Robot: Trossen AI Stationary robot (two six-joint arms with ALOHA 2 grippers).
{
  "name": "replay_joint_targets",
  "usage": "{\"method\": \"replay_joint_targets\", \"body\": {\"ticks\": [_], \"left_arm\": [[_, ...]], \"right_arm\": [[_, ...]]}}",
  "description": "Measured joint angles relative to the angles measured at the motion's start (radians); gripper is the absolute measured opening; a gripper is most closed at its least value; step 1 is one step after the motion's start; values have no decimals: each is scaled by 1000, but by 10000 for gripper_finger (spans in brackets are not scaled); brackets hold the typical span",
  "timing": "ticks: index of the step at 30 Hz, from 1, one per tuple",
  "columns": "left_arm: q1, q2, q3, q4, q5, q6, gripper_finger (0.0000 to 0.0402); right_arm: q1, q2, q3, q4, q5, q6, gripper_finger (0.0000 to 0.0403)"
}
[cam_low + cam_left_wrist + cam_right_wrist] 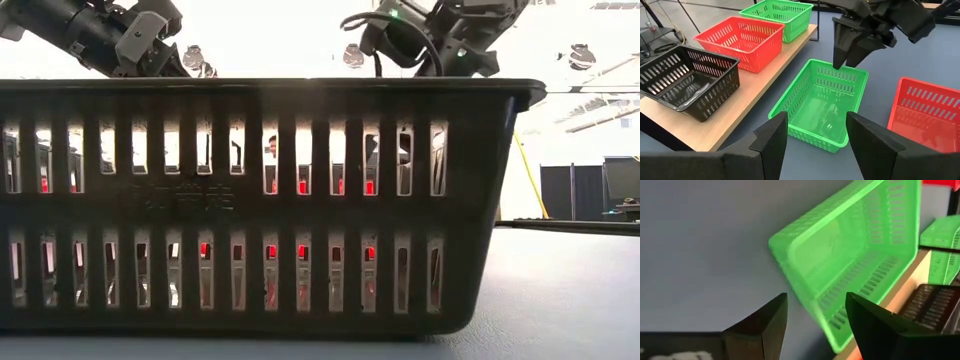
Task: Stack baskets on shelf by color
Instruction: Stack the bottom green bin on top of the green bin on the shelf
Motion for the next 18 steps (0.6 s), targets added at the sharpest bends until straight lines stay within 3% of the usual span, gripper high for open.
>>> {"method": "replay_joint_targets", "body": {"ticks": [11, 18], "left_arm": [[0, 0, 0, 1, 0, 2, 202], [0, 0, 0, 6, 0, 2, 202]], "right_arm": [[-27, 0, -22, 34, -107, 1, 89], [-27, 0, -60, 61, -107, 49, 35]]}}
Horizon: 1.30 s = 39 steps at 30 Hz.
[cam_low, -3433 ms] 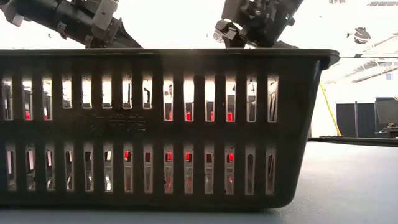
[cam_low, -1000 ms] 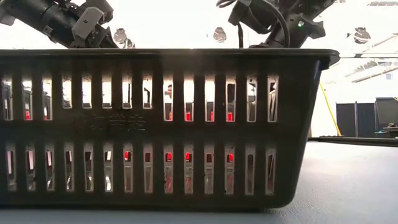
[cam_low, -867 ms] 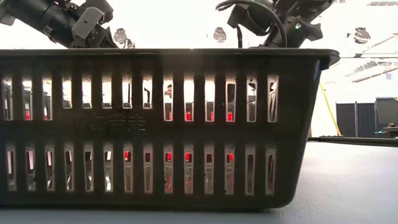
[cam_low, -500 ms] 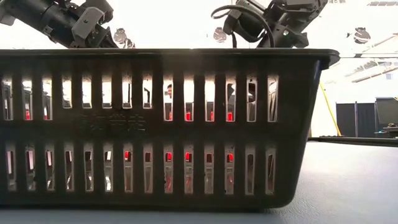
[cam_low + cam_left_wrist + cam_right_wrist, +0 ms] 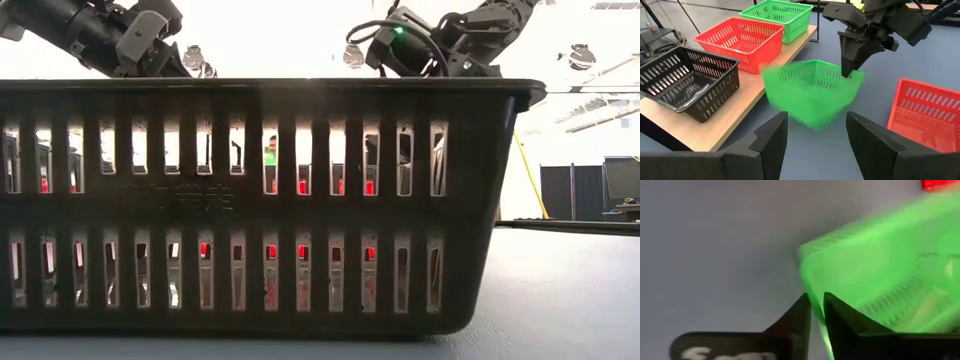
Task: Stack baskets on shelf by color
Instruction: Stack the bottom green bin on top of the green bin on the shelf
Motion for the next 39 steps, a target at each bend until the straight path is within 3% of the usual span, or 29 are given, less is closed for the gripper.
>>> {"method": "replay_joint_targets", "body": {"ticks": [4, 14, 28, 31, 34, 39], "left_arm": [[0, 0, 4, 9, 0, 6, 202], [0, 0, 52, 11, 0, 34, 202], [-1, 0, 58, 15, 0, -3, 202], [0, 0, 58, 15, 0, -5, 202], [0, 0, 58, 17, 0, -5, 202], [0, 0, 58, 23, 0, 3, 202]], "right_arm": [[17, -8, 0, 0, 4, 3, 9], [106, -153, -1, -11, 2, 58, 5], [182, -403, -2, -72, 11, 473, 6], [158, -421, 0, -67, 85, 553, 6], [128, -413, 32, -75, 232, 602, 7], [61, -336, 214, -237, 358, 700, 8]]}}
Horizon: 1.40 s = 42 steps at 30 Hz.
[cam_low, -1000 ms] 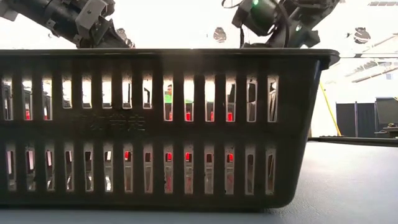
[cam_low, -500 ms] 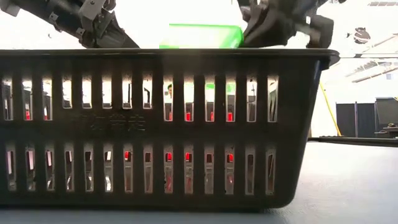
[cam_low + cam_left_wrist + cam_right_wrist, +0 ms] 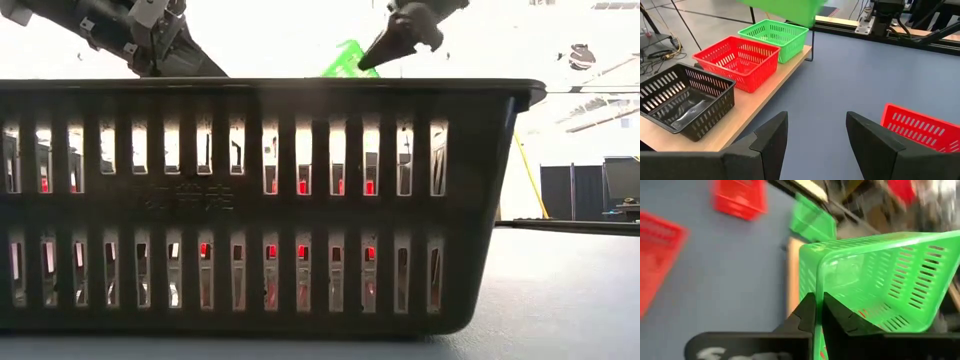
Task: Stack baskets on shelf by color
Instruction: Stack the bottom green bin on top of the green bin on the shelf
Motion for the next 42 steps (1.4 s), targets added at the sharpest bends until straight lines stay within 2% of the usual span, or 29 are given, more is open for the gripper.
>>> {"method": "replay_joint_targets", "body": {"ticks": [4, 8, 11, 14, 17, 21, 31, 42], "left_arm": [[0, 0, 0, 12, 0, 8, 202], [0, 0, 0, 16, -1, 22, 202], [0, 0, 0, 15, -1, 29, 202], [0, 0, 0, 7, -2, 39, 202], [0, 0, 0, -1, -2, 51, 202], [0, 0, 0, -9, -2, 56, 202], [0, 0, 0, -13, -2, 53, 202], [0, 0, 0, -20, -1, 29, 202]], "right_arm": [[-82, 132, 267, -353, 69, 178, 8], [-181, 283, 487, -674, 69, 295, 8], [-248, 362, 565, -804, 66, 355, 8], [-297, 412, 574, -880, 63, 384, 8], [-335, 449, 574, -924, 25, 396, 8], [-366, 466, 574, -941, -76, 392, 8], [-371, 466, 574, -960, -200, 380, 9], [-373, 465, 566, -931, -201, 381, 9]]}}
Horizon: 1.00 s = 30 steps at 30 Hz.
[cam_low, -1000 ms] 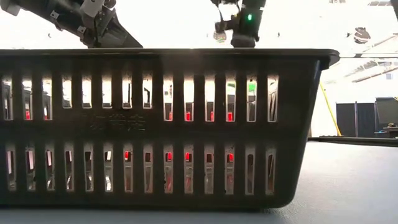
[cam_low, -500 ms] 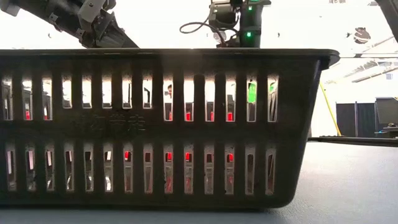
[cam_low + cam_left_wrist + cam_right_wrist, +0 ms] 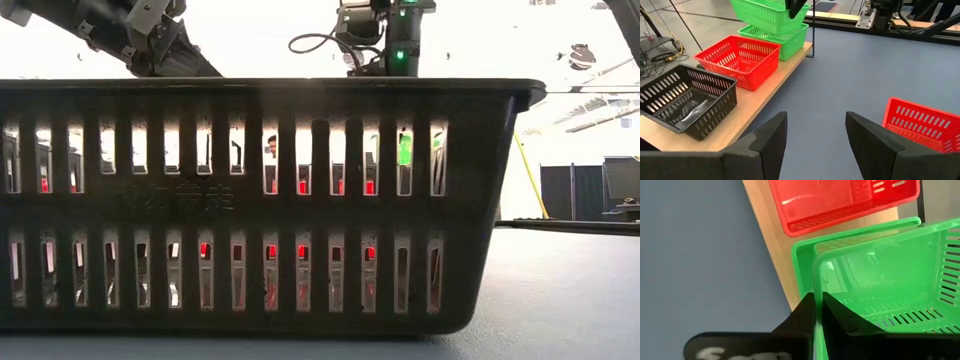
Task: Stack baskets on shelf by color
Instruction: Stack the bottom green bin on top of the green bin on the shelf, then stack the right red bin on top of the red bin on the shelf
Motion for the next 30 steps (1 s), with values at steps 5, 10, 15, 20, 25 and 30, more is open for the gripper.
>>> {"method": "replay_joint_targets", "body": {"ticks": [5, 10, 15, 20, 25, 30], "left_arm": [[0, 0, 0, -19, 0, -9, 202], [0, 0, 0, -24, 0, -10, 202], [0, 0, 0, -23, 0, -11, 202], [0, 0, 0, -23, 0, -10, 202], [0, 0, 0, -23, 0, -10, 202], [0, 0, 0, -23, 0, -9, 202]], "right_arm": [[1, 0, -55, 11, 0, 3, 9], [-2, 2, -111, 46, -2, -4, 9], [-7, 1, -114, 50, -1, -19, 9], [-6, 1, -115, 42, -2, -121, 33], [-7, 1, -116, 46, 0, -190, 78], [-7, -4, -116, 51, 31, -157, 116]]}}
